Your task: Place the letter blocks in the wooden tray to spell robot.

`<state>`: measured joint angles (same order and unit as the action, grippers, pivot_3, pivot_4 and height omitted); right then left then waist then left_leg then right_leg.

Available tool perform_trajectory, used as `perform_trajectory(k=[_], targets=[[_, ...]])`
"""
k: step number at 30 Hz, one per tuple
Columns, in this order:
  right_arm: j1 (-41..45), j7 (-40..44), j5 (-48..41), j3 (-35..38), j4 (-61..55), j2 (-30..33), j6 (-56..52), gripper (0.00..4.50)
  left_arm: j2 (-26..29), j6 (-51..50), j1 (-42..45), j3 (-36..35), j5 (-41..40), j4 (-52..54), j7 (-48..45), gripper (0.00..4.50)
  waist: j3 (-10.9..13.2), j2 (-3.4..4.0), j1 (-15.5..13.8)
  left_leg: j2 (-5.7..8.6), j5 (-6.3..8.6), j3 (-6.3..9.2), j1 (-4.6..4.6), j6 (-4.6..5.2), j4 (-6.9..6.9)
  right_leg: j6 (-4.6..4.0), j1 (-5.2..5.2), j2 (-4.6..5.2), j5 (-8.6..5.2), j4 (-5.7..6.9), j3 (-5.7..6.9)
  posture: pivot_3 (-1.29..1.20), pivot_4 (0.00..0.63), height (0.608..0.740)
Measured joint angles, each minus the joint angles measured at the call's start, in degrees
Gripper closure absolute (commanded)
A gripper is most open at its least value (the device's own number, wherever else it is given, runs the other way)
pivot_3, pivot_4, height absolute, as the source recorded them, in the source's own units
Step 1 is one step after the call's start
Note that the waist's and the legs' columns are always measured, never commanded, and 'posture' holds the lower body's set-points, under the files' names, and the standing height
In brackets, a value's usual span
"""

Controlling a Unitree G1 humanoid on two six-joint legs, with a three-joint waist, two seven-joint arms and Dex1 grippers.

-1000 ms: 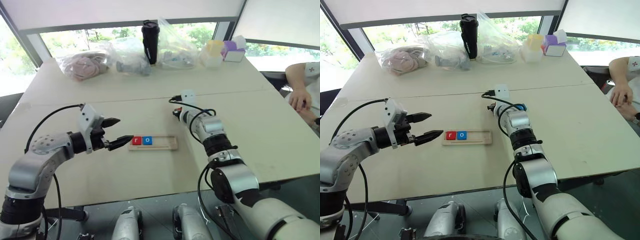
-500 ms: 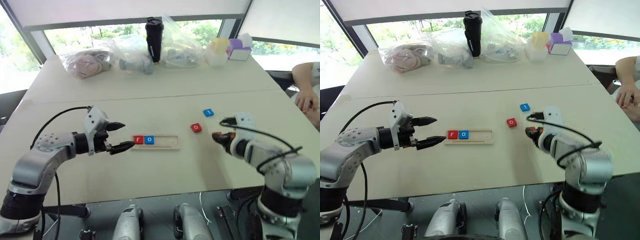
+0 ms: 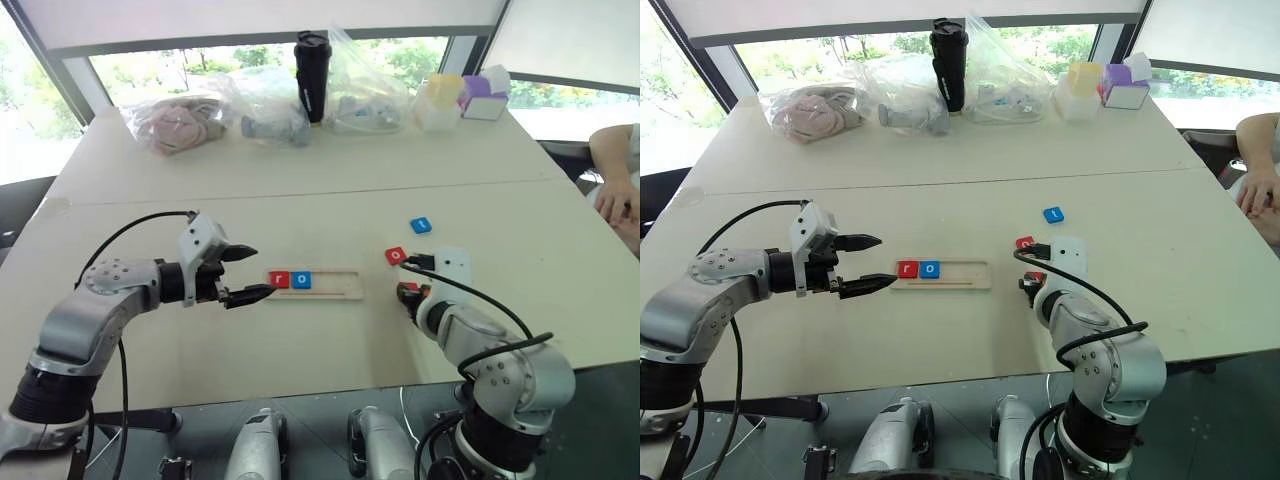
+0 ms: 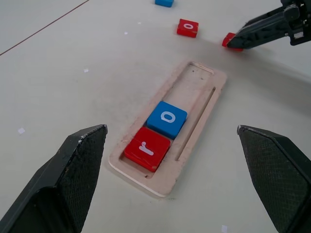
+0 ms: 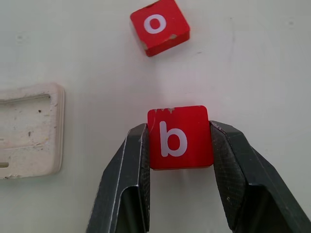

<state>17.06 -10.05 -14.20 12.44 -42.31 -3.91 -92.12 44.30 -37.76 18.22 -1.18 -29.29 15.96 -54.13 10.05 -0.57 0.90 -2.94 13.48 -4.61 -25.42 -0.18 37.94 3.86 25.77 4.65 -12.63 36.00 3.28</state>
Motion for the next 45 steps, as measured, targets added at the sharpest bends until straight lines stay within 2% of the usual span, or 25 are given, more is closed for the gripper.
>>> perform_trajectory(k=[3,4,7,8,10,12,15,17,21,26,30,39,42,45], targets=[[0.01,-0.36,0.60,-0.31,0.00,0.34,0.00,0.27,0.01,0.20,-0.57,-0.01,0.01,0.00,0.10,0.00,0.00,0.00,0.05,0.00,0.00,0.01,0.03,0.00,0.00,-0.01,-0.01,0.00,0.00,0.02,0.00,0.00,0.150,0.740],[0.00,-0.31,0.64,-0.54,0.00,0.71,0.00,0.07,0.01,0.49,-0.80,-0.01,0.02,0.00,0.11,0.00,0.00,0.00,0.07,-0.01,0.00,0.02,0.03,0.00,0.00,-0.01,-0.01,0.00,0.00,0.02,0.00,0.00,0.150,0.740],[-0.07,1.38,-0.04,-0.89,-0.47,3.55,0.00,0.07,0.01,0.72,-1.04,-0.01,0.03,0.01,0.22,0.00,0.00,0.00,0.01,-0.01,0.00,0.02,0.03,0.00,0.00,-0.01,-0.01,0.00,0.00,0.01,0.00,0.00,0.150,0.740],[-0.25,3.71,-1.56,-1.17,-1.10,6.90,0.00,0.07,0.02,0.75,-1.15,-0.02,0.03,0.01,0.25,0.00,0.01,0.02,-0.02,0.00,0.00,0.01,0.01,0.00,0.01,-0.01,-0.01,0.01,0.00,-0.01,0.00,0.00,0.150,0.740],[0.22,11.62,-6.49,-1.62,-3.13,18.33,0.04,0.07,0.19,0.83,-1.40,-0.10,0.05,-0.07,0.20,0.00,0.06,0.06,-0.10,0.04,0.00,-0.01,0.01,0.00,0.02,0.00,-0.04,0.09,-0.01,-0.06,-0.02,0.00,0.150,0.740],[2.86,22.20,-11.99,2.45,-3.60,28.17,1.62,0.07,0.59,0.93,-1.50,-0.13,0.09,-0.64,-0.10,0.00,0.07,0.03,-0.10,0.06,0.01,0.01,0.03,0.01,0.04,0.00,-0.10,0.08,-0.01,-0.13,-0.01,0.00,0.150,0.740],[-1.65,42.19,-15.93,3.84,-2.41,46.20,18.32,0.07,1.02,1.49,-0.78,0.02,0.29,-2.10,-1.37,0.00,0.08,0.02,-0.37,0.08,0.02,0.14,0.10,0.00,-0.05,0.07,-0.35,-0.04,-0.08,-0.35,0.16,0.00,0.150,0.740],[-6.60,51.75,-15.28,3.23,1.98,50.93,30.39,0.07,1.42,2.27,-0.12,0.14,0.66,-3.15,-2.35,0.00,0.02,-0.12,-0.30,0.00,0.02,0.23,0.13,0.00,-0.16,0.16,-0.47,-0.15,-0.13,-0.59,0.30,0.00,0.150,0.740],[-12.01,65.07,-10.56,-2.55,17.02,53.42,52.21,0.07,0.62,4.60,2.83,0.21,1.10,-4.61,-3.75,0.00,0.06,-0.08,-0.18,0.06,0.01,0.11,0.11,0.02,-0.04,0.07,-0.44,-0.06,-0.03,-0.56,0.16,0.00,0.150,0.740],[-6.20,73.50,-4.81,-10.03,33.48,53.30,69.52,0.07,2.00,5.58,4.43,0.24,0.85,-4.34,-6.47,0.00,0.07,-0.11,0.10,0.07,0.01,0.00,0.16,0.03,0.07,0.11,-0.44,-0.08,0.06,-0.46,0.06,0.00,0.150,0.740],[-1.80,75.75,-2.56,-13.49,42.13,51.01,75.42,0.07,5.19,5.61,2.31,0.22,1.52,-3.00,-8.23,0.00,0.09,-0.08,-0.35,0.06,0.01,0.00,0.15,0.03,0.06,0.12,-0.40,-0.10,0.02,-0.31,0.08,0.00,0.150,0.740],[0.28,78.21,0.49,-17.00,50.15,49.20,81.12,0.07,5.31,5.51,-1.43,-0.01,1.82,0.05,-5.94,0.00,0.09,-0.07,-1.33,0.08,0.01,-0.08,0.16,0.02,0.22,0.13,-0.42,-0.03,0.02,-0.19,0.05,0.00,0.150,0.740],[1.36,78.23,1.22,-17.18,51.88,48.95,82.16,0.96,5.32,5.51,-1.72,-0.05,1.81,0.05,-5.42,0.00,0.09,-0.07,-1.54,0.07,0.00,-0.07,0.20,0.02,0.24,0.12,-0.41,-0.04,0.02,-0.07,0.06,0.00,0.150,0.740],[1.94,78.22,1.75,-17.18,53.14,48.60,82.79,2.55,5.31,5.51,-1.75,-0.07,1.81,0.05,-5.26,0.00,0.09,-0.07,-1.59,0.07,0.00,-0.07,0.22,0.02,0.24,0.12,-0.41,-0.04,0.02,-0.04,0.06,0.00,0.150,0.740]])
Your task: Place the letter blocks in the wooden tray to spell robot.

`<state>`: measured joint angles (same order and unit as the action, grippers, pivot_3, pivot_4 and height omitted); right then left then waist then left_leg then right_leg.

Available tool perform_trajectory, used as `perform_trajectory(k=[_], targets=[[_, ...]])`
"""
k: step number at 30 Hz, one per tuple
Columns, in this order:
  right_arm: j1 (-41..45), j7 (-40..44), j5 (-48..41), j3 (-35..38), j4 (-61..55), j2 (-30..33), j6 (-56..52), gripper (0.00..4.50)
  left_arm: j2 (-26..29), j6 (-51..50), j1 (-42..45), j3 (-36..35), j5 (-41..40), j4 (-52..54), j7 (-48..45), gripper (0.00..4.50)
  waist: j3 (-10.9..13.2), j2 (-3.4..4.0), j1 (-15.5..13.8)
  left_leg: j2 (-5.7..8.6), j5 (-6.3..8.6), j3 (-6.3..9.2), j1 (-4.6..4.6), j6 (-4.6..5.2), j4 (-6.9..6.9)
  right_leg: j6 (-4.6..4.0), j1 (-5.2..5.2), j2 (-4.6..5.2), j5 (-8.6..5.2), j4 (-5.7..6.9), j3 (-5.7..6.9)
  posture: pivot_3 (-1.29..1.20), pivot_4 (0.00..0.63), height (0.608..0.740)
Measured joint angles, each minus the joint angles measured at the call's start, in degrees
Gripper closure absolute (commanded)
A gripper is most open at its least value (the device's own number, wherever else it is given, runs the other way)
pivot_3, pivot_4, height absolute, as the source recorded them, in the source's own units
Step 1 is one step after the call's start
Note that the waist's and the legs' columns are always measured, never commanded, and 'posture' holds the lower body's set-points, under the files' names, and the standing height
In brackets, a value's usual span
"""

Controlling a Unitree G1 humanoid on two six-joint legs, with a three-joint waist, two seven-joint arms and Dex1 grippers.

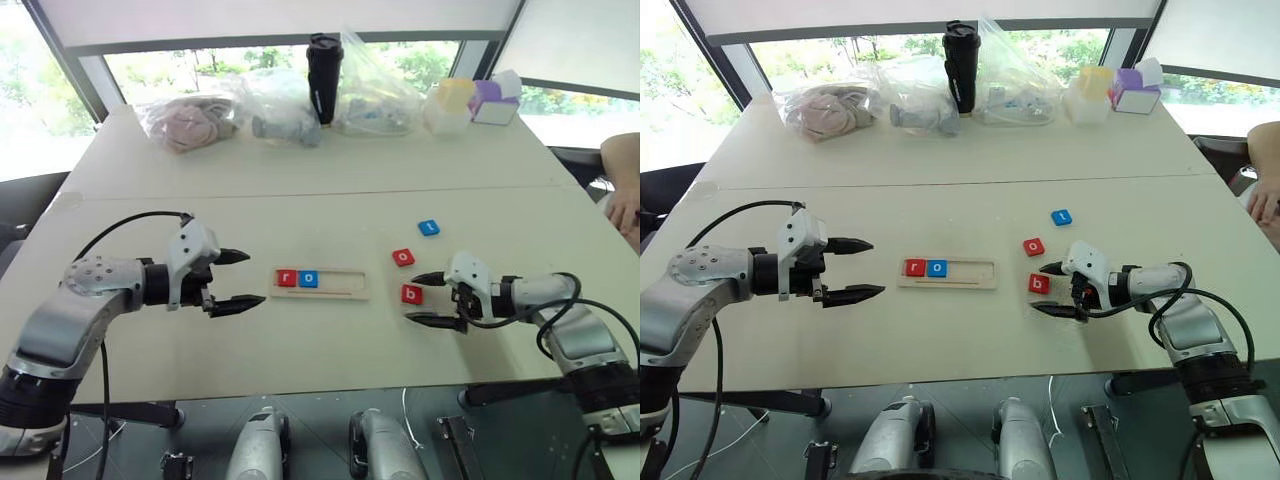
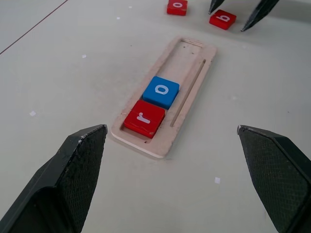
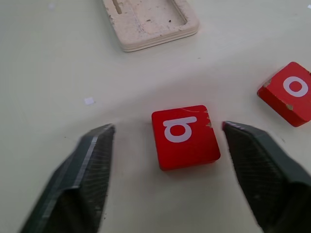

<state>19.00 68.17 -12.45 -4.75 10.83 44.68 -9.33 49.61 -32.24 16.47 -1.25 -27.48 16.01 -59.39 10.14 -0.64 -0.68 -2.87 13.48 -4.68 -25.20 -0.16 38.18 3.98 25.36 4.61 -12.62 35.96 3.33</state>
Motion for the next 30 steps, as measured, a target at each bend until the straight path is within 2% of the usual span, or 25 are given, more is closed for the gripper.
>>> perform_trajectory(k=[1,2,11,18,22,25,30], targets=[[0.23,0.03,0.05,0.00,0.61,-0.37,0.10,3.12,-0.02,0.02,-0.03,0.00,0.05,0.00,0.21,0.00,0.00,0.00,0.02,0.00,0.00,0.00,0.01,0.00,0.00,0.00,0.00,0.00,0.00,0.00,0.00,0.00,0.150,0.740],[0.40,0.09,0.07,0.01,0.74,-0.56,0.16,3.36,-0.02,0.04,-0.12,0.00,0.14,0.00,0.38,0.00,0.00,0.00,0.03,0.00,0.00,-0.01,0.01,0.00,0.00,0.00,0.00,0.00,0.00,0.01,0.00,0.00,0.150,0.740],[1.06,0.05,0.44,0.00,0.52,-1.10,-0.95,3.35,-0.25,0.14,-0.18,0.00,0.80,-0.03,0.91,0.00,0.00,0.00,0.04,0.00,-0.01,-0.03,0.05,0.00,0.02,0.01,-0.02,0.00,0.01,0.07,-0.01,0.00,0.150,0.740],[8.52,0.13,-1.28,-0.48,-7.85,-2.19,-6.85,3.35,-0.22,0.19,-0.21,0.01,0.77,-0.01,0.41,0.00,0.01,0.02,0.21,-0.03,-0.01,-0.04,0.10,-0.01,0.03,0.01,0.00,-0.02,0.00,0.15,-0.04,0.00,0.150,0.740],[14.15,1.27,-0.93,-5.23,-8.38,-6.51,-8.72,3.35,0.75,0.52,-0.60,0.26,0.79,0.20,-1.65,0.00,0.01,0.01,0.22,-0.03,-0.01,-0.06,0.10,-0.01,0.03,0.00,0.00,-0.02,0.00,0.14,-0.04,0.00,0.150,0.740],[17.31,1.23,1.40,-9.99,-5.50,-10.24,-9.13,3.35,1.22,0.81,-0.73,0.28,0.93,0.57,-2.04,0.00,0.00,0.02,0.23,-0.03,-0.01,-0.07,0.09,-0.01,0.03,0.00,0.00,-0.02,0.01,0.14,-0.05,0.00,0.150,0.740],[20.72,0.90,3.67,-13.94,-0.96,-13.96,-11.06,3.35,0.77,1.12,-2.02,0.24,1.22,1.83,-0.75,0.00,0.00,0.02,0.04,-0.01,-0.01,-0.10,0.06,-0.01,0.04,0.01,-0.01,0.01,0.01,0.13,-0.05,0.00,0.150,0.740]])
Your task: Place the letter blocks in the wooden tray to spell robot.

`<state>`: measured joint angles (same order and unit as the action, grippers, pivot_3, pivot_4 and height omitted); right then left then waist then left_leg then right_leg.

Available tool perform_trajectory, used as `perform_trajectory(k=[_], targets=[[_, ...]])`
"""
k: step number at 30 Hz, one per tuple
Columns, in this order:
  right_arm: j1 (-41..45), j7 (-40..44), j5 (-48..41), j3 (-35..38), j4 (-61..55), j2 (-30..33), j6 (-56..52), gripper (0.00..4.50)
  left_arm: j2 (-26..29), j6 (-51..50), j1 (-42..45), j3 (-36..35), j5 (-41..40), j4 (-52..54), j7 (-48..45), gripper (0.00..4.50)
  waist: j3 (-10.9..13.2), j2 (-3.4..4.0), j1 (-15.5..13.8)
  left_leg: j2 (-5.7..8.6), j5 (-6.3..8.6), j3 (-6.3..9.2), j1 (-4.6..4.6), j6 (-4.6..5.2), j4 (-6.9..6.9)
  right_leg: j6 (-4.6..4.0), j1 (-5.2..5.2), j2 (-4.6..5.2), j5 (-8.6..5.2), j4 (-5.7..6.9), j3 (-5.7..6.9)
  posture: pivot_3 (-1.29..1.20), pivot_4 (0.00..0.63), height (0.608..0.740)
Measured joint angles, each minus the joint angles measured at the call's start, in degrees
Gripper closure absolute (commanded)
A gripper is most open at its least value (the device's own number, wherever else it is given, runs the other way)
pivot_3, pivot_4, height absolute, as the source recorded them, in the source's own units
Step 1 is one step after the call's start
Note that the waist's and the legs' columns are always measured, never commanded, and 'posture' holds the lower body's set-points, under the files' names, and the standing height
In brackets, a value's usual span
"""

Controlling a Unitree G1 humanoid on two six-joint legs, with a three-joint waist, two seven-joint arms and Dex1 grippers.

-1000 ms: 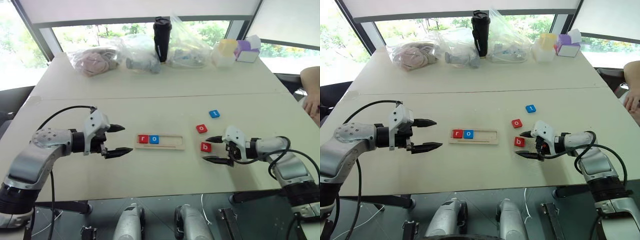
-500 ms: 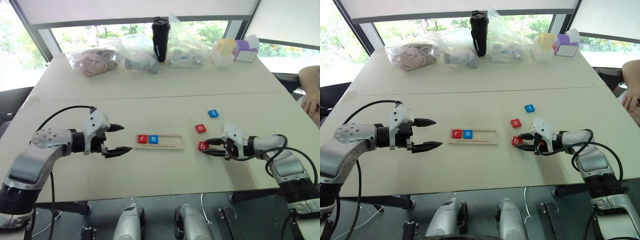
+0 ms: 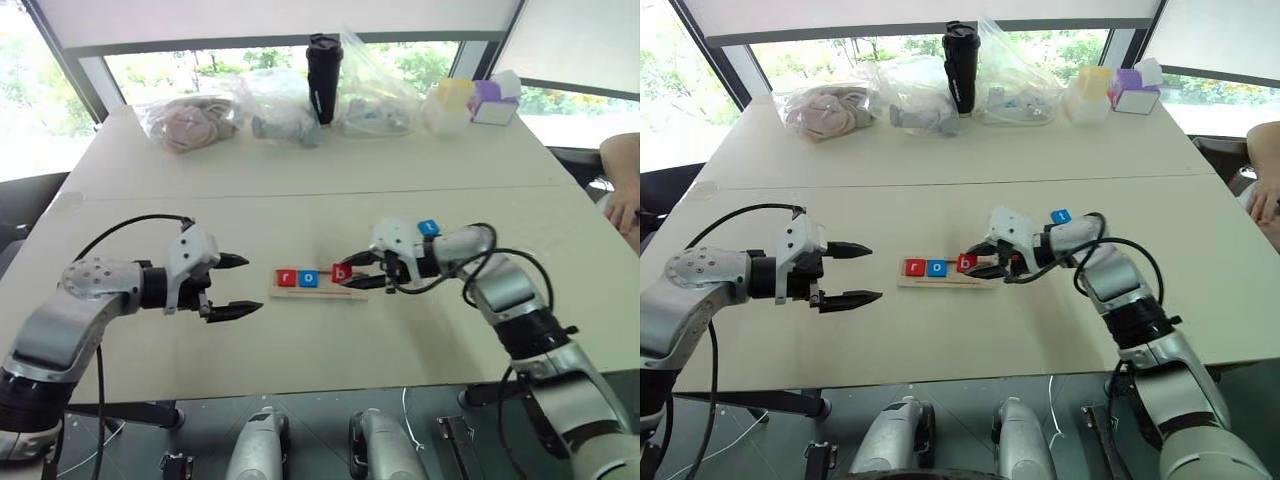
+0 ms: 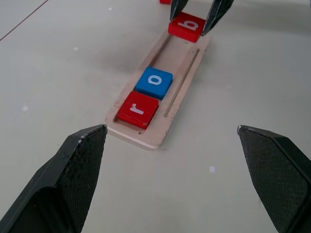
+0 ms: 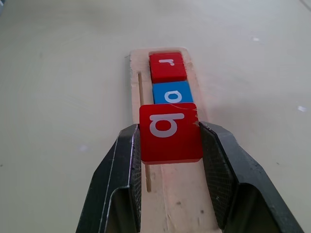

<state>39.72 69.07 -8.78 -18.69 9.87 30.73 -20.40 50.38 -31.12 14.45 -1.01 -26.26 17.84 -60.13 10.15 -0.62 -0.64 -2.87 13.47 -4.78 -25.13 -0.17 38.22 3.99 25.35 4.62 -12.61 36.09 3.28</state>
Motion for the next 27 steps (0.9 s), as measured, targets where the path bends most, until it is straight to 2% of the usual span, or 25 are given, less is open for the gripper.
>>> perform_trajectory(k=[6,14,27], targets=[[2.10,1.12,4.06,-3.56,6.75,-1.28,3.96,3.35,-1.22,-0.06,-1.49,0.04,-0.02,1.53,1.94,0.00,0.00,0.00,0.16,-0.01,0.00,0.01,0.02,0.00,0.00,0.00,0.00,-0.03,0.00,0.04,0.00,0.00,0.150,0.740],[6.36,1.35,6.53,-4.48,15.35,-5.53,7.74,3.35,-3.22,-0.02,-1.87,0.34,0.34,2.63,4.07,0.00,0.00,0.00,0.48,-0.01,-0.01,0.01,0.03,-0.01,-0.01,0.11,0.00,-0.04,0.07,0.05,0.00,0.00,0.150,0.740],[8.38,1.00,8.08,-4.22,20.82,-8.63,11.14,3.35,-4.37,0.12,-2.39,0.89,1.16,2.62,5.35,0.00,-0.01,0.01,1.08,-0.01,-0.02,0.02,0.06,-0.02,-0.01,0.10,-0.02,-0.04,0.06,0.08,0.00,0.00,0.150,0.740]])
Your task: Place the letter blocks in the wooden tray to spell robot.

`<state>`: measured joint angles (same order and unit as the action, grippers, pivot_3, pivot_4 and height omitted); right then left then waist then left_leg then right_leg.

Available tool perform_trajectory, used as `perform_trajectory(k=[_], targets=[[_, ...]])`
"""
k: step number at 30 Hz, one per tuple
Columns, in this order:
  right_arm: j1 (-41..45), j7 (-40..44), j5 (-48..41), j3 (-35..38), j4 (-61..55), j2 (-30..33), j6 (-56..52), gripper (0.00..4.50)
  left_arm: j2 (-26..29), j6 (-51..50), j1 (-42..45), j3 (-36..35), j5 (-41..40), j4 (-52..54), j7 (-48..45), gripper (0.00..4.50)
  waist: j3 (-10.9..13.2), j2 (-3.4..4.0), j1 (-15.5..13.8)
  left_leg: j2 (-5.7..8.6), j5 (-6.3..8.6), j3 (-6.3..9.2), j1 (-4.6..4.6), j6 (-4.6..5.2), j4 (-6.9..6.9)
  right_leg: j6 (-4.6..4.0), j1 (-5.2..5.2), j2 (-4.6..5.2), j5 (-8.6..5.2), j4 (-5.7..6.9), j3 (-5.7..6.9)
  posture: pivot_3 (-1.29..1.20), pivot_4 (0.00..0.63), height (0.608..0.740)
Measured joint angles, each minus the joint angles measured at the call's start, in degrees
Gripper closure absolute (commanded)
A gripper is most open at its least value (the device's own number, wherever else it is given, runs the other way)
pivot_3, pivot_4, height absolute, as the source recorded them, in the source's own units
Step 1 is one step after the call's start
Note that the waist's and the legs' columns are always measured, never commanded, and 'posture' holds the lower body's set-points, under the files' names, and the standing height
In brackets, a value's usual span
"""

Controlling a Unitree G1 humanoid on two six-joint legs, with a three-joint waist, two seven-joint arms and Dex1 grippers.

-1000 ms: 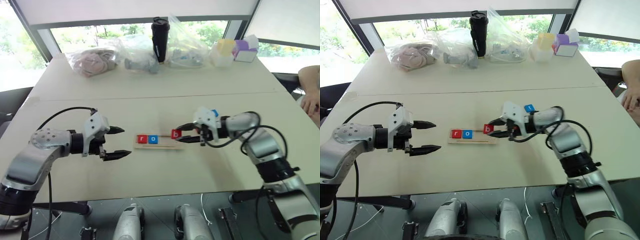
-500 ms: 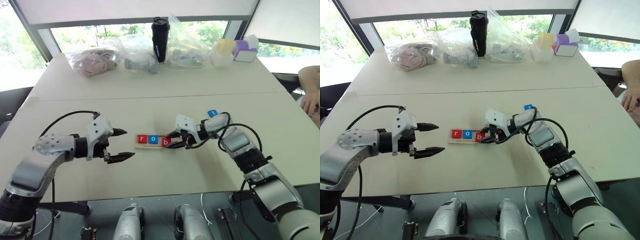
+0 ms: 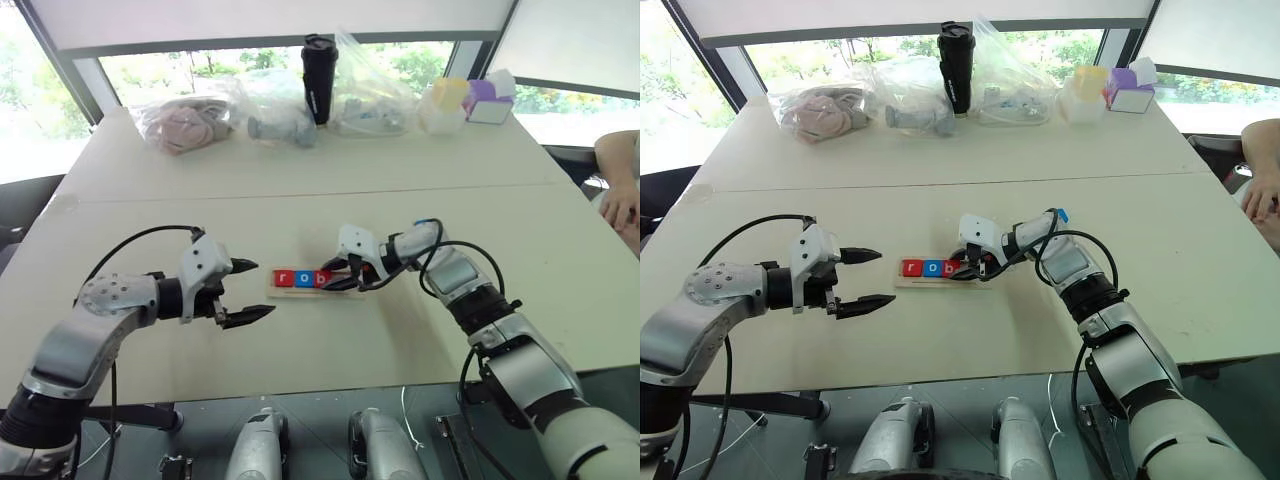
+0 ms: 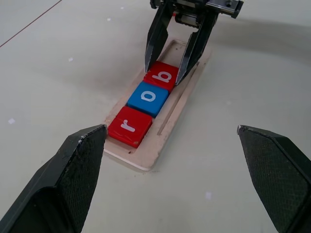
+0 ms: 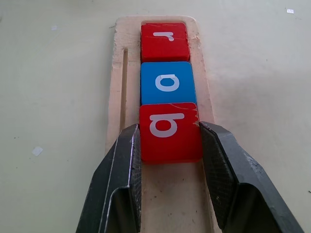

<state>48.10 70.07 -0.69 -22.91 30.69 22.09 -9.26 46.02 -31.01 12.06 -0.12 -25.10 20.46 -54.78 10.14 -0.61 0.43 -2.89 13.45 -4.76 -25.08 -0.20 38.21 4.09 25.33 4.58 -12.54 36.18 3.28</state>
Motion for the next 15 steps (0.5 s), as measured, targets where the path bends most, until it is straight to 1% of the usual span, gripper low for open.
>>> perform_trajectory(k=[11,13,14,15], targets=[[0.40,0.13,0.41,0.60,1.09,-0.97,-0.27,3.35,-0.67,0.36,-0.01,0.53,0.89,-0.02,0.25,0.00,0.00,0.00,0.38,-0.01,0.00,-0.01,0.02,0.00,-0.01,0.09,0.00,0.00,0.05,0.01,0.00,0.00,0.150,0.740],[0.40,0.16,0.42,0.71,1.09,-0.99,-0.45,2.29,-0.83,0.44,-0.04,0.53,0.93,-0.02,0.27,0.00,0.00,0.00,0.35,-0.01,0.00,-0.01,0.02,-0.01,-0.01,0.09,0.00,0.00,0.05,0.01,0.00,0.00,0.150,0.740],[0.40,0.15,0.44,0.73,1.09,-0.98,-0.50,1.96,-1.00,0.47,-0.05,0.53,0.94,-0.02,0.28,0.00,0.00,0.00,0.35,-0.01,0.00,-0.01,0.02,0.00,-0.01,0.09,0.00,0.00,0.05,0.01,0.00,0.00,0.150,0.740],[0.40,0.15,0.43,0.79,1.09,-0.97,-0.50,1.45,-1.07,0.49,-0.07,0.53,0.95,-0.03,0.28,0.00,0.00,0.00,0.35,-0.01,0.00,-0.01,0.02,-0.01,-0.01,0.09,0.00,0.00,0.05,0.01,0.00,0.00,0.150,0.740]])
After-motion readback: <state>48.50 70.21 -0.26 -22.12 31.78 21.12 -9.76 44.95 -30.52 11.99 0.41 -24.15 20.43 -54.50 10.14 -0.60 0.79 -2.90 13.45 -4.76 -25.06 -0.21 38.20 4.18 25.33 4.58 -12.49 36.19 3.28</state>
